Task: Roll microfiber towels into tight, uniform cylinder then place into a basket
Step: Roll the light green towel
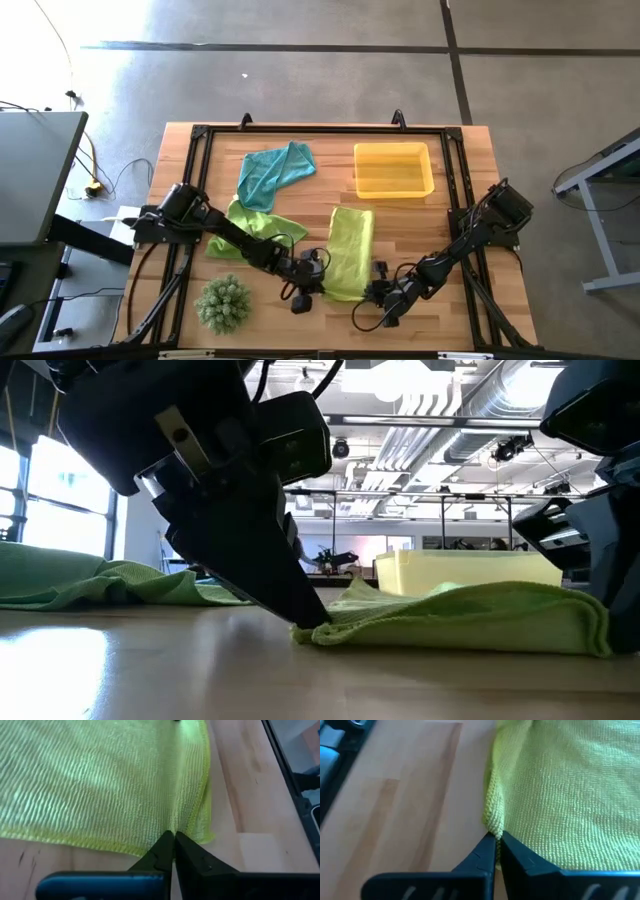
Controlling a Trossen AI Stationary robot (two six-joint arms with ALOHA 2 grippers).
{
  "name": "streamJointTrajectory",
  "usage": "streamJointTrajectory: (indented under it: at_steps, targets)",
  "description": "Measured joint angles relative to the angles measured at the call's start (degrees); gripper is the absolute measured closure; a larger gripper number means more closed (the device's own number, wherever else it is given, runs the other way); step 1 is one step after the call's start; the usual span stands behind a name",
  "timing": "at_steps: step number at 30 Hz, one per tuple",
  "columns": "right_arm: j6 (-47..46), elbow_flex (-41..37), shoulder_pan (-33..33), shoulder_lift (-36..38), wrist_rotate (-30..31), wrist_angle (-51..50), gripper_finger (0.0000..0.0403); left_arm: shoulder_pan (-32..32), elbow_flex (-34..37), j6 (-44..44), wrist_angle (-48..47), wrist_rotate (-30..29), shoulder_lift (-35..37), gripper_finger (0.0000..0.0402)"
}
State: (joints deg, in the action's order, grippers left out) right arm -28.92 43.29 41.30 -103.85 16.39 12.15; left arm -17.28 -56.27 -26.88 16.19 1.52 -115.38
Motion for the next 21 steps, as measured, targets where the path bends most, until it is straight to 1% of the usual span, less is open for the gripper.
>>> streamJointTrajectory:
  at_steps: [3,7,11,15,18,21]
  targets:
    - [-2.5,0.0,-0.2,0.0,-1.5,0.4,0.0390,0.0,0.0,-1.6,0.7,0.6,0.1,0.0398]
    - [-5.4,0.0,-0.7,0.0,-3.8,0.7,0.0399,0.0,-0.6,-2.1,0.9,2.9,1.2,0.0400]
    - [-8.6,-0.1,-0.8,0.6,-5.4,1.2,0.0400,-0.4,-1.6,-2.0,0.9,3.3,2.1,0.0400]
    - [-8.8,-0.1,-1.1,3.2,-6.0,0.4,0.0401,-1.0,-2.3,0.4,0.5,4.2,2.2,0.0398]
    - [-10.5,-0.1,-1.1,3.5,-6.0,-1.9,0.0402,-2.3,-2.7,5.7,0.3,3.4,2.2,0.0379]
    - [-11.9,-0.1,-1.1,3.4,-6.0,-2.9,0.0402,-3.7,-2.6,8.9,-0.4,2.7,2.2,0.0346]
